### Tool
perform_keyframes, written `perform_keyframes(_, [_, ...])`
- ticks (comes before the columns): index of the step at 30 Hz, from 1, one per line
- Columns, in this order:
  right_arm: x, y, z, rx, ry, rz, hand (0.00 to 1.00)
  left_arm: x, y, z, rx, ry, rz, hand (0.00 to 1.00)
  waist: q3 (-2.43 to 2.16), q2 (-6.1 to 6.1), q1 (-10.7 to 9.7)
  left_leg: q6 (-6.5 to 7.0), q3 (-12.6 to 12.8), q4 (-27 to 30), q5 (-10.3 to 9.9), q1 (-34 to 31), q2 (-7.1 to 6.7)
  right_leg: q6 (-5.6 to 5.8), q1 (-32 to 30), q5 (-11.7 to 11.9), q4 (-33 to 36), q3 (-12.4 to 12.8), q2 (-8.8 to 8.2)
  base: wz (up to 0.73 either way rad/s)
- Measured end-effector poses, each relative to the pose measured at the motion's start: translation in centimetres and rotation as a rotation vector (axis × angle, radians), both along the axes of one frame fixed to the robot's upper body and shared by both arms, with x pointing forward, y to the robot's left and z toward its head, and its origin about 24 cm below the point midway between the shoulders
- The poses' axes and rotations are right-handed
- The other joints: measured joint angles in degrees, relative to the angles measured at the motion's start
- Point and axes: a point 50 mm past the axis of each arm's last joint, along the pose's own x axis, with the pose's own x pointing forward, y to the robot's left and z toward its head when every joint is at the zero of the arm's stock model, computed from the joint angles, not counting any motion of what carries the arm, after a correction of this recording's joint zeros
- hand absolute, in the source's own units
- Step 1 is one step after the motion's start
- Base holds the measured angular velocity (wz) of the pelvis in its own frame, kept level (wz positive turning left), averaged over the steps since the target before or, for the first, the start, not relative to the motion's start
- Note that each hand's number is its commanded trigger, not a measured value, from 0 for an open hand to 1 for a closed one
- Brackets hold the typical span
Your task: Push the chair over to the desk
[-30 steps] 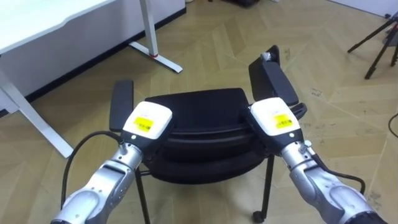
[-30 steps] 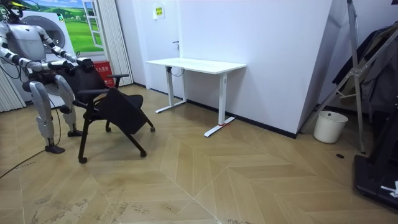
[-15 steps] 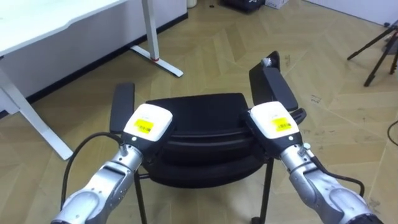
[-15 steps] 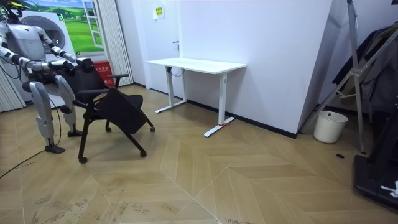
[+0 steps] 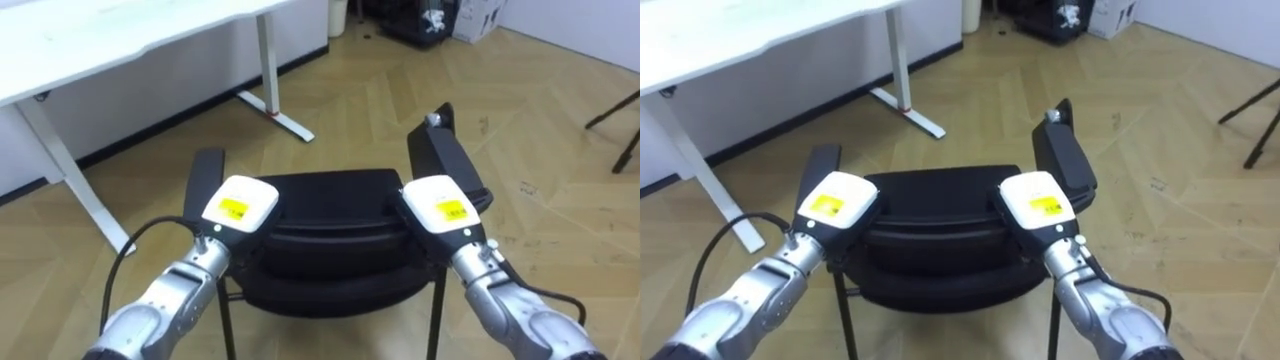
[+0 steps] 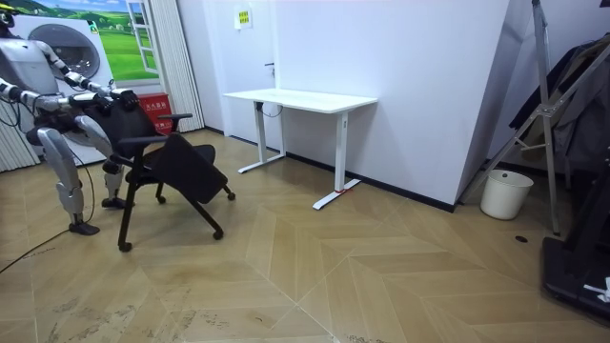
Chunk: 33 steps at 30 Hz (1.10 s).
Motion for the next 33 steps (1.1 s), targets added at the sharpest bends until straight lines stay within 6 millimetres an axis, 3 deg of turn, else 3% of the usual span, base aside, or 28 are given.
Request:
perform_keyframes(2, [0.0,-0.4,0.4,-0.001,-0.012,0.006,1.00,0.0,-0.2,0.2,-0.012,-0.017,-0.006,1.00,0.06,0.17,0.4,0.44,0.7,-8.8,0.3,-3.8,-3.64,0.02,-1.5,-0.8,1.2,-0.1,-0.44,-0.06])
perform_keyframes(3, [0.0,-0.4,0.3,0.000,-0.012,0.005,1.00,-0.1,-0.2,0.2,-0.012,-0.018,-0.006,1.00,-0.04,0.32,0.6,0.44,1.1,-11.5,1.2,-4.4,-4.36,-0.06,-1.5,-1.0,1.2,-0.5,-0.44,-0.33])
perform_keyframes(4, [-0.1,-0.4,0.2,0.001,-0.013,0.003,1.00,-0.2,-0.2,0.2,-0.013,-0.024,-0.011,1.00,-0.18,0.62,1.6,1.82,0.8,-16.1,4.4,-4.7,-5.51,0.14,-1.3,-1.5,1.5,-0.3,-0.19,-0.41])
perform_keyframes(5, [-0.5,-0.4,0.0,0.007,-0.006,0.002,1.00,-0.5,-0.1,0.1,-0.008,-0.029,-0.017,1.00,-0.45,0.57,2.5,2.53,0.5,-17.7,6.6,-4.2,-6.33,1.16,-1.1,-2.3,1.6,0.4,-0.24,-0.31])
perform_keyframes(7, [-0.9,-0.4,-0.1,0.014,-0.017,-0.001,1.00,-0.6,-0.1,0.3,-0.008,-0.051,-0.029,1.00,-0.88,-0.93,1.7,3.20,0.7,-19.6,7.5,-3.3,-8.36,1.75,-0.6,-2.6,1.0,-0.4,-1.46,0.16])
perform_keyframes(8, [-0.9,-0.5,0.1,0.013,-0.036,0.001,1.00,-0.6,-0.1,0.6,-0.010,-0.067,-0.035,1.00,-0.96,-1.05,1.5,3.81,0.7,-19.8,8.0,-3.3,-9.03,1.78,-0.6,-2.6,0.8,-0.6,-1.94,0.20])
perform_keyframes(10, [-0.9,-0.6,0.2,0.019,-0.056,0.002,1.00,-0.5,-0.1,0.8,-0.012,-0.075,-0.037,1.00,-1.00,-1.11,1.4,4.73,0.8,-19.1,8.4,-3.4,-9.70,2.50,-0.2,-3.1,1.0,-0.5,-2.74,-0.02])
perform_keyframes(12, [-1.0,-0.7,0.3,0.025,-0.068,-0.002,1.00,-0.4,-0.1,0.8,-0.018,-0.077,-0.037,1.00,-0.96,-1.41,1.3,5.75,1.5,-18.8,7.6,-2.7,-11.18,3.42,0.6,-3.9,1.4,-0.5,-4.34,0.00])
perform_keyframes(13, [-1.0,-0.7,0.4,0.028,-0.078,-0.005,1.00,-0.2,-0.1,0.9,-0.021,-0.081,-0.041,1.00,-1.15,-1.64,1.3,6.35,2.0,-18.5,6.5,-2.2,-12.34,4.06,0.5,-5.0,3.3,-0.5,-5.81,0.00])
perform_keyframes(14, [-0.8,-0.8,0.6,0.026,-0.090,-0.006,1.00,0.0,-0.2,1.1,-0.028,-0.083,-0.041,1.00,-1.07,-2.03,1.3,6.84,2.3,-17.5,5.3,-2.2,-13.30,5.13,-0.2,-5.9,7.0,-0.6,-7.06,-0.09])
perform_keyframes(15, [-0.6,-0.8,0.8,0.024,-0.096,-0.004,1.00,0.0,-0.2,1.1,-0.031,-0.084,-0.038,1.00,-0.79,-1.85,1.4,7.07,2.5,-16.9,4.6,-2.2,-13.49,5.28,-1.5,-6.0,10.7,-1.2,-7.93,-0.14])
perform_keyframes(17, [-0.3,-0.8,0.8,0.019,-0.090,-0.002,1.00,0.2,-0.2,1.1,-0.032,-0.084,-0.040,1.00,-0.37,-1.44,1.4,7.86,2.5,-15.6,2.5,-0.7,-14.31,5.13,-7.0,-2.2,25.7,-1.5,-11.32,0.00])
perform_keyframes(18, [-0.4,-0.8,0.7,0.018,-0.084,0.000,1.00,0.3,-0.2,1.0,-0.032,-0.084,-0.041,1.00,-0.23,-1.43,1.3,7.96,2.3,-15.2,2.0,-0.2,-14.34,4.96,-7.8,-0.5,28.2,-1.5,-11.84,0.18])
perform_keyframes(20, [-0.9,-0.6,0.1,0.027,-0.053,-0.008,1.00,0.1,0.0,0.8,-0.021,-0.082,-0.051,1.00,0.15,-0.79,1.1,8.49,0.0,-15.0,0.3,1.8,-14.04,4.37,-9.3,6.7,34.1,-1.6,-12.39,0.24])
perform_keyframes(22, [-1.2,-0.8,-0.2,0.033,-0.039,-0.019,1.00,0.1,-0.3,0.8,-0.017,-0.082,-0.065,1.00,0.15,0.14,1.0,9.07,-3.7,-15.2,-0.5,2.8,-14.32,4.31,-11.1,11.7,36.3,-1.2,-11.42,0.23])
perform_keyframes(23, [-1.1,-0.6,-0.2,0.037,-0.041,-0.017,1.00,0.1,0.0,0.9,-0.012,-0.092,-0.068,1.00,0.29,1.09,1.6,9.36,-6.5,-15.5,-0.8,3.0,-14.30,3.94,-13.1,9.3,36.9,-1.1,-9.64,-0.05])
perform_keyframes(24, [-0.9,-0.3,-0.1,0.037,-0.046,-0.012,1.00,0.1,0.3,0.9,-0.009,-0.099,-0.065,1.00,0.57,1.62,1.6,9.38,-7.8,-15.8,-0.8,3.2,-14.23,3.65,-14.3,7.4,36.8,-1.1,-8.50,-0.21])
perform_keyframes(25, [-0.5,0.2,0.2,0.032,-0.053,0.005,1.00,0.2,0.9,1.1,-0.005,-0.110,-0.060,1.00,0.90,2.42,1.5,9.39,-10.5,-16.3,-0.8,3.6,-14.11,3.44,-16.6,5.1,34.6,-2.0,-6.25,0.05])
perform_keyframes(26, [-0.4,0.6,0.3,0.039,-0.057,0.016,1.00,0.3,1.3,1.3,0.000,-0.120,-0.061,1.00,0.75,2.44,1.6,9.39,-13.1,-16.8,-0.8,3.8,-14.31,3.39,-18.5,4.0,30.0,-2.7,-4.11,0.21])
perform_keyframes(27, [-0.4,0.8,0.3,0.042,-0.057,0.021,1.00,0.2,1.6,1.3,0.003,-0.125,-0.060,1.00,0.63,2.26,1.6,9.43,-14.0,-17.3,-0.6,4.0,-14.44,3.48,-19.5,3.8,27.1,-2.7,-3.08,0.55])
perform_keyframes(28, [-0.5,1.1,0.2,0.052,-0.051,0.024,1.00,0.3,2.0,1.4,0.014,-0.128,-0.060,1.00,0.59,1.99,1.0,9.39,-16.2,-17.8,-0.6,4.8,-14.53,3.34,-20.5,3.9,20.0,-2.2,-1.02,0.79])
perform_keyframes(29, [-0.6,1.4,0.1,0.060,-0.043,0.025,1.00,0.3,2.2,1.4,0.021,-0.124,-0.062,1.00,0.69,1.46,0.1,8.99,-18.5,-18.2,-0.8,6.0,-15.09,2.89,-21.1,5.0,12.4,-1.2,-0.01,0.96])
perform_keyframes(30, [-0.7,1.4,-0.1,0.064,-0.035,0.026,1.00,0.3,2.2,1.4,0.024,-0.121,-0.062,1.00,0.58,0.79,-0.4,8.63,-19.4,-18.4,-0.8,6.7,-15.54,2.65,-21.0,6.0,8.7,-0.8,-0.13,0.99])
perform_keyframes(32, [-1.0,1.6,-0.3,0.072,-0.009,0.048,1.00,0.0,2.5,1.1,0.029,-0.110,-0.058,1.00,0.04,-1.25,-0.6,8.37,-21.5,-16.2,-4.0,8.5,-17.49,3.08,-20.2,11.1,-1.9,1.6,-1.94,0.75])
perform_keyframes(33, [-1.1,1.5,-0.4,0.073,-0.003,0.048,1.00,-0.1,2.6,0.9,0.030,-0.101,-0.053,1.00,-0.20,-0.98,-0.7,8.11,-22.2,-15.0,-5.2,8.9,-17.47,2.85,-19.4,12.6,-1.8,1.1,-1.96,0.52])
